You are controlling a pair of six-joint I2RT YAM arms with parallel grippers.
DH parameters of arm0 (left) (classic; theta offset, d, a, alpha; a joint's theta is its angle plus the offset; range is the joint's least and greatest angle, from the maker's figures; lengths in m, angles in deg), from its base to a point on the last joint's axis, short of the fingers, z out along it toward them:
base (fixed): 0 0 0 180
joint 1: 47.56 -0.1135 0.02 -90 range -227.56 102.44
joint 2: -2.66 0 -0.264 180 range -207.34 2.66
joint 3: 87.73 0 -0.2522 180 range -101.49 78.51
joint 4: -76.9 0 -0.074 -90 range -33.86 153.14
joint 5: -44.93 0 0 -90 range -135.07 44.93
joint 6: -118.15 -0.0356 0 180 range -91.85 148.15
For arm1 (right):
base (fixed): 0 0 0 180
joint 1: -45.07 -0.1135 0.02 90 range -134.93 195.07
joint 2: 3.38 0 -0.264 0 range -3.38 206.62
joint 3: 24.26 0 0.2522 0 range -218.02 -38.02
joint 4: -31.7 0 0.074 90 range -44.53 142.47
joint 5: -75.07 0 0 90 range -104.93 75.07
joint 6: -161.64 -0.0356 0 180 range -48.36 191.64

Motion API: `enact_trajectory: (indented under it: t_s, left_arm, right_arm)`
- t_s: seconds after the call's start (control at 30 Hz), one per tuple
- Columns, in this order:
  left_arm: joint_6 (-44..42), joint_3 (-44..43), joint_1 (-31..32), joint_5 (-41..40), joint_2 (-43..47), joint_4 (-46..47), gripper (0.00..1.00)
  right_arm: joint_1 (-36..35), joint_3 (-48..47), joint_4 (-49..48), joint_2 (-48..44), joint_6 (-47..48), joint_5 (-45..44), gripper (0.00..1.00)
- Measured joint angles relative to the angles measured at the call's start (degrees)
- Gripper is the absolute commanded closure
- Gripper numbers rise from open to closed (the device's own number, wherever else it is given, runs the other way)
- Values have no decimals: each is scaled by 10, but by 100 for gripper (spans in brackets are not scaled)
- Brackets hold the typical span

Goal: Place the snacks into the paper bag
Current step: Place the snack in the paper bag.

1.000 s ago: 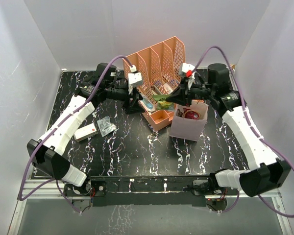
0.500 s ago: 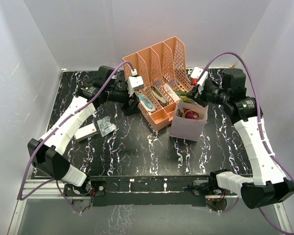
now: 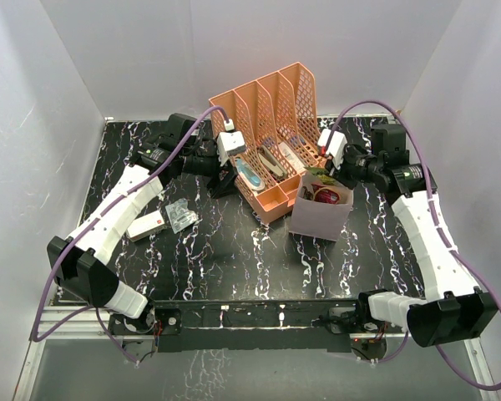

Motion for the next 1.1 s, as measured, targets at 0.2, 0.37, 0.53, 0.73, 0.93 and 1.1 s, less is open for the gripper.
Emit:
enact_trajectory:
  t_s: [0.2, 0.37, 0.53, 0.73, 0.93, 1.1]
  left_arm:
    - [0, 0, 0, 0, 0, 0, 29]
    - [0, 1, 0, 0, 0, 0, 28]
    - [0, 1, 0, 0, 0, 0, 28]
    - [0, 1, 0, 0, 0, 0, 28]
    - [0, 1, 0, 0, 0, 0, 28]
    - [0, 5, 0, 0, 0, 2, 28]
  right_arm:
    - [3, 0, 10, 26, 30, 0, 92]
    - [7, 13, 11, 54, 43, 3, 92]
    - [12, 39, 16, 66, 50, 4, 92]
    - [15, 59, 18, 68, 51, -1, 89]
    - [19, 74, 20, 68, 52, -20, 80]
    - [19, 75, 20, 69, 51, -30, 69]
